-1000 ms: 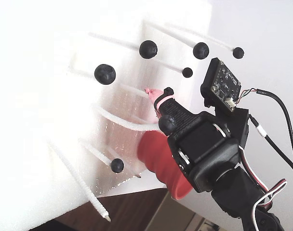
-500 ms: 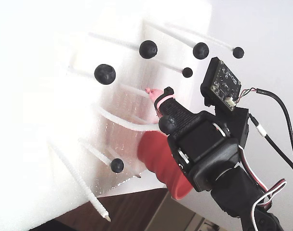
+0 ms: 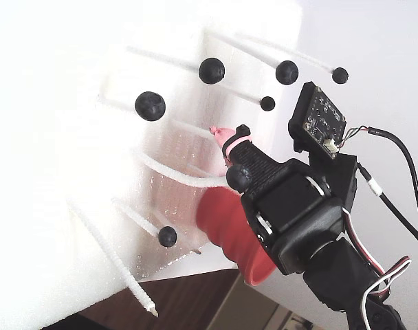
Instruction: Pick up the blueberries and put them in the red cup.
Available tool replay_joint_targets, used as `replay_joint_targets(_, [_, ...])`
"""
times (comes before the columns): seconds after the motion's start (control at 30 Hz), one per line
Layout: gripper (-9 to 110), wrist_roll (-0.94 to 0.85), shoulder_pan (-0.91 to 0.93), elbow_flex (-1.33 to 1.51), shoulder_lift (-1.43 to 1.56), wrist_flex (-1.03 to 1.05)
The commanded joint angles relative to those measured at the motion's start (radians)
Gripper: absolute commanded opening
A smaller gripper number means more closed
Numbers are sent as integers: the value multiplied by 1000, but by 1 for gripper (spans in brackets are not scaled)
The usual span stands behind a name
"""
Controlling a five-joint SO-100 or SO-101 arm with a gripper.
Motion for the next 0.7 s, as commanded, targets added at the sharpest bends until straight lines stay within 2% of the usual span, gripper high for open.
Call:
replay_joint_targets(0.0, [10,-11,28,-12,123,5])
replay_joint_targets(0.67, [10,-8,83,32,239,107])
